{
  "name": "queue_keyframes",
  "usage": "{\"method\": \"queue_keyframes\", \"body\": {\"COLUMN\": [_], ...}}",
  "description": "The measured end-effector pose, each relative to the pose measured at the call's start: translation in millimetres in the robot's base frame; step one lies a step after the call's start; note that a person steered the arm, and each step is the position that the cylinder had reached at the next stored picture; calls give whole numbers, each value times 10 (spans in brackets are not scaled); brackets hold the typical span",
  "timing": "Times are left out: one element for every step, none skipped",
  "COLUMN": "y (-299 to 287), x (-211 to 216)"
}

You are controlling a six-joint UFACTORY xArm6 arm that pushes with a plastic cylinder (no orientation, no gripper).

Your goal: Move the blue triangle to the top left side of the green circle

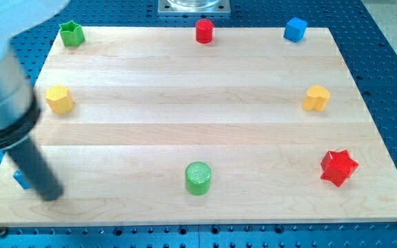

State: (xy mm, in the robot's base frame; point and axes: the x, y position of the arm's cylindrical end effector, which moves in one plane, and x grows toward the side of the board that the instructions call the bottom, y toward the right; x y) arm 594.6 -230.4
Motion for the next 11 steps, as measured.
{"method": "queue_keyframes", "body": {"y": [-731,-343,60,107,420,508,108,89,274,580,684], "x": [155,-152,-322,-431,-658,-729,-646,-411,-385,-389,-529]}}
